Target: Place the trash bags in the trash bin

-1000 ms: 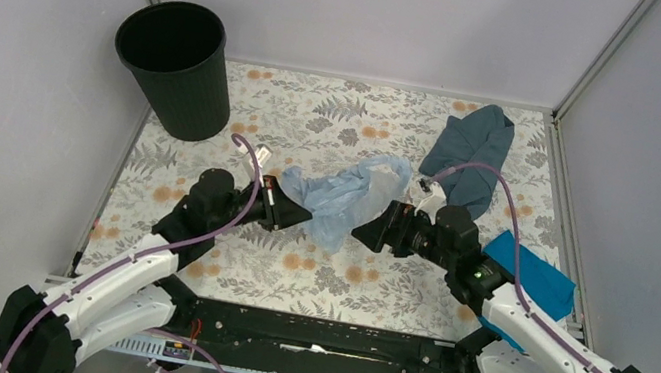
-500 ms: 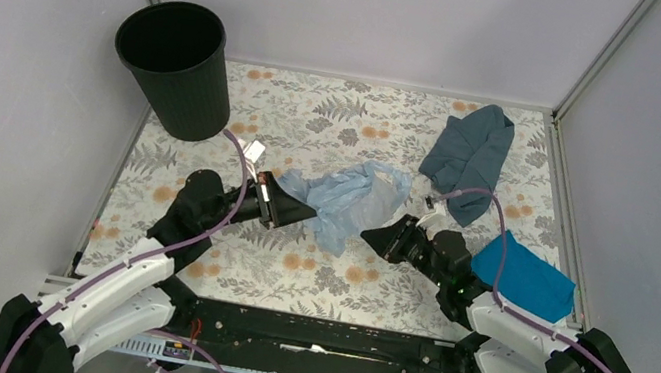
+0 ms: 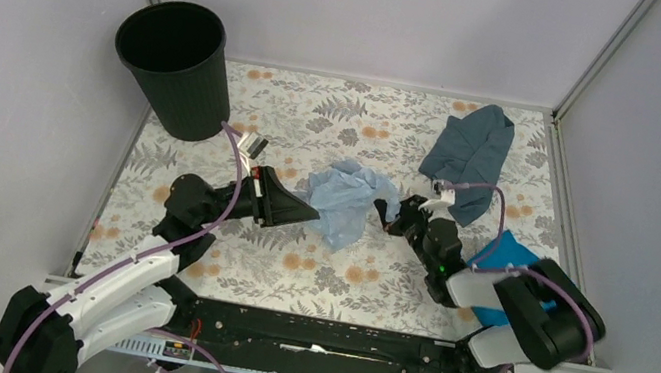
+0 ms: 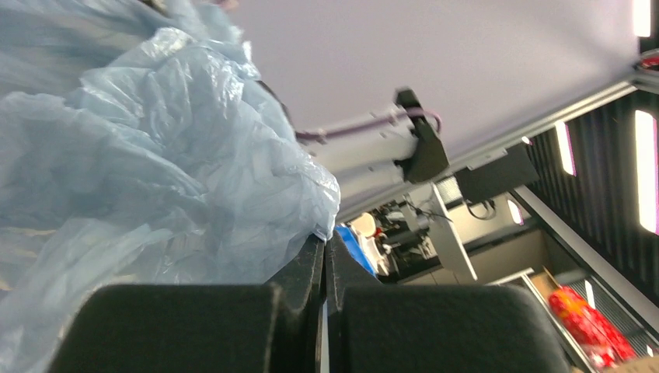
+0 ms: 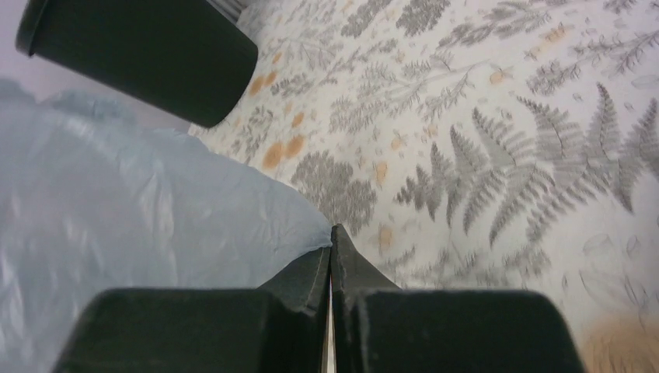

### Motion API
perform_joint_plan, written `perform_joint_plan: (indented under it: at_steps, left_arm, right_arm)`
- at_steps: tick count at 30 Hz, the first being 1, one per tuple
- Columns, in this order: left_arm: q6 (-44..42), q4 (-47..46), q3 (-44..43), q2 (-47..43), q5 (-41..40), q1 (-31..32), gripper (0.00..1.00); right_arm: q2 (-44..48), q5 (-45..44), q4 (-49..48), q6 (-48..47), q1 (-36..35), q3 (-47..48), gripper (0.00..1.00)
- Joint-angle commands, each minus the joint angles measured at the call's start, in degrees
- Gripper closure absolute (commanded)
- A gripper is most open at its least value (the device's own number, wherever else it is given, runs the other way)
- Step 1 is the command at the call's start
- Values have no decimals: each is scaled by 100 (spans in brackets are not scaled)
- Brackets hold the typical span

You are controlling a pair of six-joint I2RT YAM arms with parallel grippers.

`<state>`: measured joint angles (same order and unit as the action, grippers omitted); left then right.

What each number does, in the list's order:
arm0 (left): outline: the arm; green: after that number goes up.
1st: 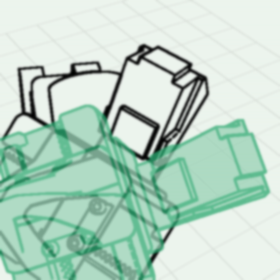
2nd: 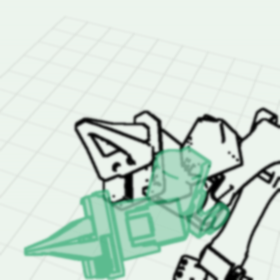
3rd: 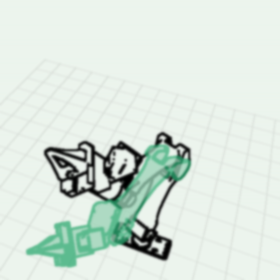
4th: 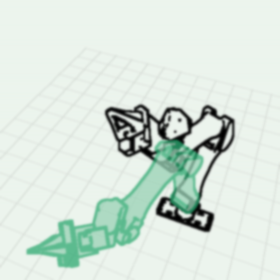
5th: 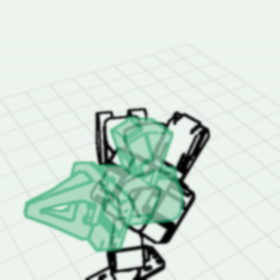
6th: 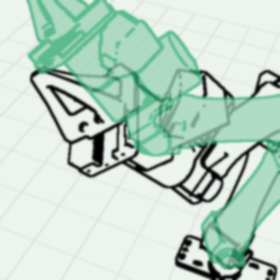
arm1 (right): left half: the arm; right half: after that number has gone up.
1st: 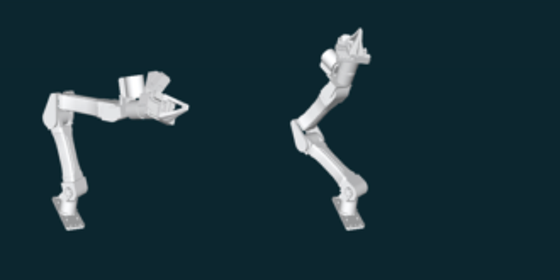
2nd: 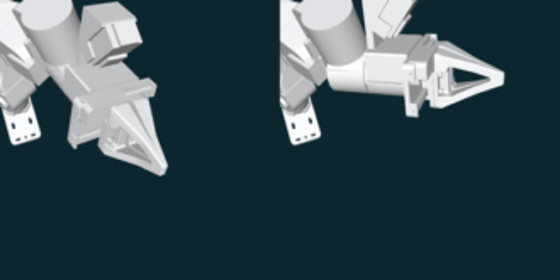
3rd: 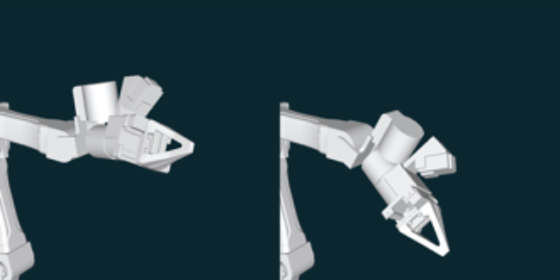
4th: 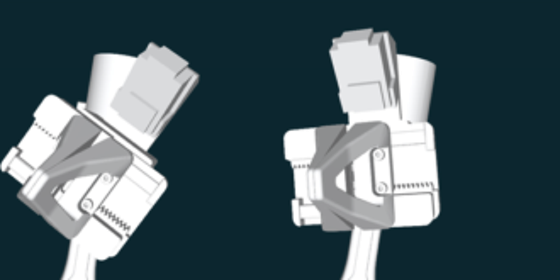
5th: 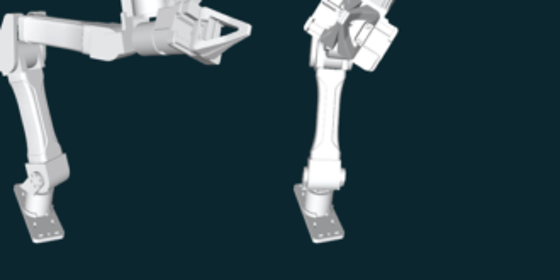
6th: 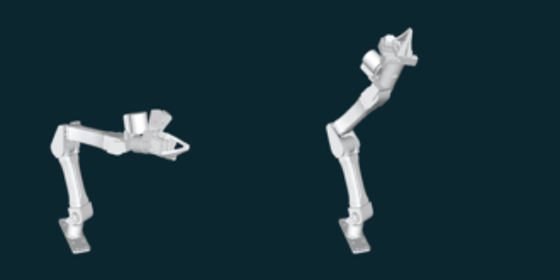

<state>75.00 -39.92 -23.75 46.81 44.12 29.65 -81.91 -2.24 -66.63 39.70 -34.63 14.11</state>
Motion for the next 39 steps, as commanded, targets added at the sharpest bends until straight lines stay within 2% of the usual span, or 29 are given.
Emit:
perform_joint_plan:
  at_steps: [1, 3, 5, 7, 9, 11, 12, 15, 17, 19, 21, 23, 26, 28, 32, 36, 39]
  left_arm:
    - [359, -823, 16, -265, 601, -29, 100]
    - [-60, -196, -63, -455, 652, -21, 100]
    - [-784, 1145, -169, -681, 462, -21, 100]
    - [-1556, 2228, -317, -734, 188, -21, 100]
    - [-2152, 2860, -456, -699, -148, -21, 100]
    - [-2535, 2987, -450, -602, -464, -21, 100]
    - [-2685, 2981, -424, -524, -633, -21, 100]
    - [-2906, 2564, -232, -186, -912, -21, 100]
    - [-2940, 2177, -56, 91, -1019, -21, 100]
    - [-2922, 1743, 119, 344, -1017, -25, 100]
    - [-2925, 1497, 243, 539, -945, -21, 100]
    - [-2970, 1471, 313, 564, -874, 14, 100]
    - [-3221, 1994, 274, 272, -1058, 188, 100]
    - [-3385, 2376, 232, 90, -1283, 336, 100]
    - [-3347, 2428, 345, 75, -1294, 511, 100]
    - [-3334, 2520, 309, 525, -1187, 717, 100]
    - [-3422, 2745, 136, 808, -1245, 982, 100]
  right_arm:
    - [-1209, 849, -1669, 210, 480, 997, 100]
    - [-1641, 1634, -1746, 432, 708, 1401, 100]
    - [-1729, 2040, -1563, 565, 817, 1561, 96]
    - [-1527, 2157, -623, 528, 819, 1706, 92]
    - [-1158, 2131, 621, 483, 818, 1758, 80]
    - [-912, 2275, 1780, 437, 818, 1823, 63]
    - [-814, 2387, 2619, 359, 820, 1910, 58]
    - [-482, 2728, 4018, 253, 822, 1991, 46]
    - [-150, 2651, 5099, 81, 826, 2099, 38]
    - [300, 2369, 5732, -65, 818, 2029, 28]
    - [768, 2051, 6030, -184, 821, 1866, 18]
    - [1121, 1940, 6384, -328, 826, 1847, 16]
    - [1528, 1795, 7036, -245, 827, 1954, 15]
    - [1809, 1649, 7067, 365, 848, 1906, 7]
    - [2255, 1228, 6766, 2062, 874, 1887, 1]
    - [2348, 355, 6538, 3066, 902, 2023, 0]
    - [2107, 251, 6853, 3899, 1011, 2129, 0]
